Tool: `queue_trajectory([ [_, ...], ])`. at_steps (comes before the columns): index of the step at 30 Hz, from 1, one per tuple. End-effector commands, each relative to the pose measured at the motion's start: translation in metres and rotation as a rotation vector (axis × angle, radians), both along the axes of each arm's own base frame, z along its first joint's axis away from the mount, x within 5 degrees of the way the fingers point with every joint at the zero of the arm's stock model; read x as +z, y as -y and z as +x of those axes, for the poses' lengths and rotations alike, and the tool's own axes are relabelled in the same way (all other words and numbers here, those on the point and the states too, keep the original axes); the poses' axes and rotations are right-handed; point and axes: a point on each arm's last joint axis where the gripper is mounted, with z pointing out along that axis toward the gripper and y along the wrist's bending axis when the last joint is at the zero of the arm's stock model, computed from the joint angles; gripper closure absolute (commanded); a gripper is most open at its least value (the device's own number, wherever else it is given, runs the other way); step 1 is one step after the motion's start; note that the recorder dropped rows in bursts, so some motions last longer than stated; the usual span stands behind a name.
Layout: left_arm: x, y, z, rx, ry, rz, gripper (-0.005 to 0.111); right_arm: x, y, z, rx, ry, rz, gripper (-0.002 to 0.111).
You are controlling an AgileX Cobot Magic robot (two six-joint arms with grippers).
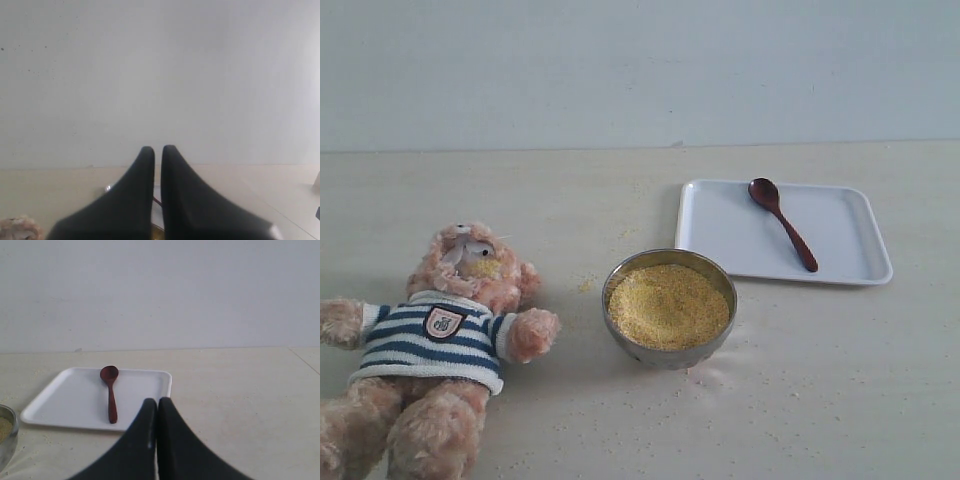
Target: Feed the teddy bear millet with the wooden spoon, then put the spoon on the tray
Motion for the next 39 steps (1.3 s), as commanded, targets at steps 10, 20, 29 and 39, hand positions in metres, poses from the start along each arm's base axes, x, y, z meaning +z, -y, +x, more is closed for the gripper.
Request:
queue_trajectory([
  [10, -0.001, -0.005, 0.001, 0.062, 0.009, 0.036, 0.102, 0.0, 0.0, 0.0, -0.004, 0.009, -0.01, 0.108],
  [20, -0.023, -0.016, 0.015, 0.216, -0.115, 0.048, 0.102, 0.0, 0.0, 0.0, -0.004, 0.009, -0.01, 0.108],
  [29, -0.029, -0.039, 0.022, 0.472, -0.125, 0.067, 0.102, 0.0, 0.0, 0.0, -0.004, 0.009, -0.01, 0.108],
  [39, -0.067, -0.057, 0.037, 0.621, -0.152, -0.013, 0.102, 0.0, 0.0, 0.0, -0.004, 0.009, -0.01, 0.108],
])
